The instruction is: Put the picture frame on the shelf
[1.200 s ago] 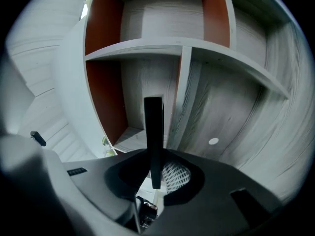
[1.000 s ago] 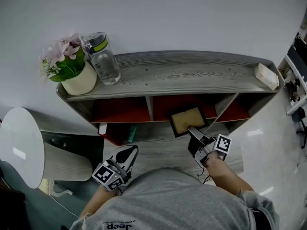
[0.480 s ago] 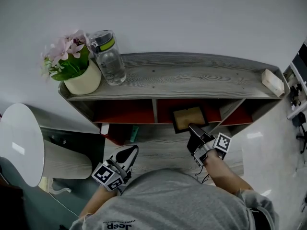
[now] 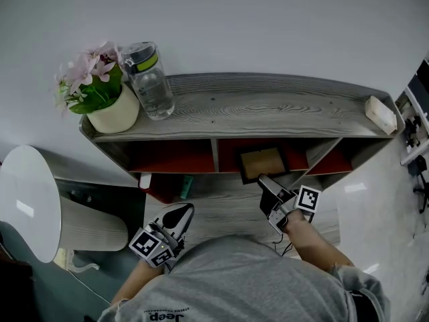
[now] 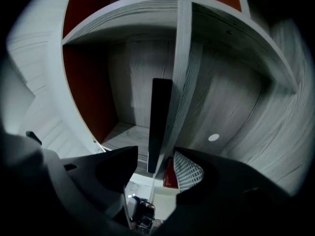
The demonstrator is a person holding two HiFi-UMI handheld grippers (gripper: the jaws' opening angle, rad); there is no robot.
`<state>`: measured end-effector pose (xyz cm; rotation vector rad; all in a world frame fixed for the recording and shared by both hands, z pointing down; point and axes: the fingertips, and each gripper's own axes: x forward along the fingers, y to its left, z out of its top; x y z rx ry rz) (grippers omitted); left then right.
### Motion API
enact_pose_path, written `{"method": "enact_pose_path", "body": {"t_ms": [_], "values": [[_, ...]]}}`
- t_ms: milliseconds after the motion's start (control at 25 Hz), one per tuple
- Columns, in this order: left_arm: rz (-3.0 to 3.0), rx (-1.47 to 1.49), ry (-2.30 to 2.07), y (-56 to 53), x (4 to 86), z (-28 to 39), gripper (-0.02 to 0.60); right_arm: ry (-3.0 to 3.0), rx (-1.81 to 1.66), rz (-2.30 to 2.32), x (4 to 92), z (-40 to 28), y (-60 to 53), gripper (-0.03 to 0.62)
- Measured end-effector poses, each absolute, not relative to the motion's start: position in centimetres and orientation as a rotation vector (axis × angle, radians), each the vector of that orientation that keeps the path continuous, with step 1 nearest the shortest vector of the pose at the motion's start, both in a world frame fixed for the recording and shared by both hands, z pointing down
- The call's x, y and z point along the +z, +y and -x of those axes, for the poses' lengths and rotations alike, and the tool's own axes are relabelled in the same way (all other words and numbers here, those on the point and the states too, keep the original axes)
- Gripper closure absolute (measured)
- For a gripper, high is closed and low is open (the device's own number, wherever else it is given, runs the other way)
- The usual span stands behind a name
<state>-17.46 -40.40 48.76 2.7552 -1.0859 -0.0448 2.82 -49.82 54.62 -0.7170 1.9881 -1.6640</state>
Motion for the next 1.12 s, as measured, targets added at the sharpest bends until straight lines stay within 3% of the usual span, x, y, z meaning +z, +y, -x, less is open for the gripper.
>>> {"method": "enact_pose_path", "body": {"t_ms": [160,320,440,520,680,1120], "values": [[-2.758,-0.044,-1.076,-40.1,48.7,17.1,0.572,2.212,-1.603,0.724,54.9,-2.4,-48.0,0.330],[-2.756,-0.041,-1.077,-39.9,48.9,17.1,0.572,2.620,-1.266,0.871,54.7,-2.2,-45.8,0.341],[-2.758,-0.040,-1.074,-39.7,48.8,17.0,0.572,2.925,-0.726,1.207,54.7,-3.2,-45.3,0.529],[-2.762,-0.041,-1.070,-39.5,48.8,16.9,0.572,3.024,-0.415,1.319,53.8,-3.1,-45.3,0.605],[-2.767,-0.043,-1.066,-39.2,48.6,16.6,0.572,3.071,-0.167,1.408,52.6,-2.6,-46.0,0.605],[-2.762,-0.047,-1.081,-38.7,48.5,17.1,0.572,3.031,-0.169,1.502,52.3,-3.0,-48.2,0.605]]}}
